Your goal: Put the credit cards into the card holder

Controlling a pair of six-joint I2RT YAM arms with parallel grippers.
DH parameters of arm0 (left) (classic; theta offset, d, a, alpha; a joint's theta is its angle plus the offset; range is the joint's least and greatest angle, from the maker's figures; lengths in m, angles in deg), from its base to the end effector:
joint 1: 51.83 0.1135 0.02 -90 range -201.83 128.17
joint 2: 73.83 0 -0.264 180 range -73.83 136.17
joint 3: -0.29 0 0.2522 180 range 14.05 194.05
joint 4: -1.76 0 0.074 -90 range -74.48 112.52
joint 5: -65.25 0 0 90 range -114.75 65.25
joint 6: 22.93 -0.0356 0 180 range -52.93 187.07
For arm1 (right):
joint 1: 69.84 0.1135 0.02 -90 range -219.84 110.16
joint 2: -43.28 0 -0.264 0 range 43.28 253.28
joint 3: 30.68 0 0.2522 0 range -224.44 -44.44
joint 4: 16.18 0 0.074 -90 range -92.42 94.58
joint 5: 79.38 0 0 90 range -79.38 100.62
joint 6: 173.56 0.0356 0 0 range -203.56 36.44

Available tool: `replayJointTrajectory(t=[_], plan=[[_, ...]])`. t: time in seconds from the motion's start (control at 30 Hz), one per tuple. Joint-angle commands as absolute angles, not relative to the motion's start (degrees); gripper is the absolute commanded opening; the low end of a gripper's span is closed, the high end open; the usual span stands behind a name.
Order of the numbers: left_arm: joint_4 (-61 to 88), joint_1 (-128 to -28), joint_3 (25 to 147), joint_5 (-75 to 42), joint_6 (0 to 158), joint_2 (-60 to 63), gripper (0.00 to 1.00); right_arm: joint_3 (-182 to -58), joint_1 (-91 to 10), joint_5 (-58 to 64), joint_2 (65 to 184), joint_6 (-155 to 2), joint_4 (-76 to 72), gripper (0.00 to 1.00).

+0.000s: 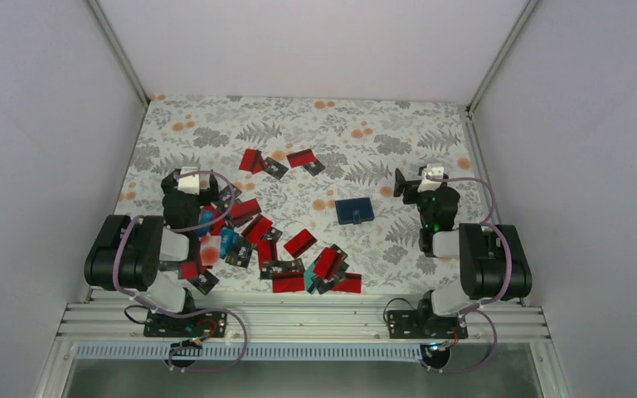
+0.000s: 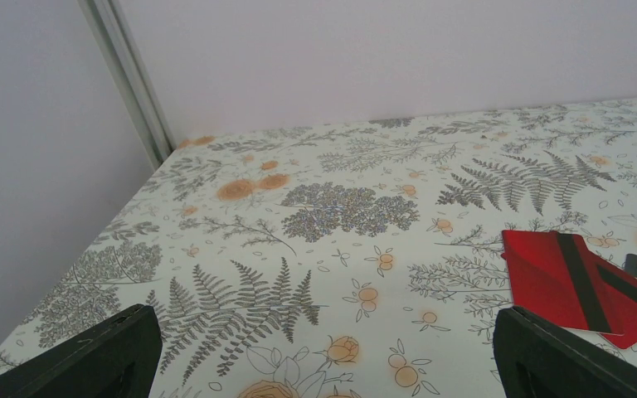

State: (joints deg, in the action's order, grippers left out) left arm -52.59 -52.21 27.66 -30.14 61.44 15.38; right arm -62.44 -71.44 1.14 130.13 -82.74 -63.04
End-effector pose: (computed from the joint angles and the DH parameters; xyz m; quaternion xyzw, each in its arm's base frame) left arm 0.2439 0.0017 0.1409 0.0084 0.7515 0.0655 0.6564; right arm 0.2579 -0.0013 0.1547 -0.0382 0.7544 0.0580 0.6527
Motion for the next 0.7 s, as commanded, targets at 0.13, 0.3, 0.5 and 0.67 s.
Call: replayJointTrajectory(t=[0.13,0.3,0.5,0.67], plan=[[-55.4,-51.8,28.0,-28.7,61.2,15.1,1.0,-62.9,-71.9,1.2,130.4,-83.7,-65.2,1.0],[-54.7,-51.8,28.3,-28.3,60.8,14.4,1.0,-63.1,-72.0,1.2,130.6,-83.7,-64.8,1.0],[-26.3,-52.5,40.1,-34.6,66.3,5.1,1.0,-72.2,-71.5,9.4,126.1,-81.4,-46.6,1.0],[-9.2,-53.8,49.8,-30.8,71.5,-1.2,1.0,-80.6,-71.5,14.2,120.6,-74.6,-28.0,1.0]])
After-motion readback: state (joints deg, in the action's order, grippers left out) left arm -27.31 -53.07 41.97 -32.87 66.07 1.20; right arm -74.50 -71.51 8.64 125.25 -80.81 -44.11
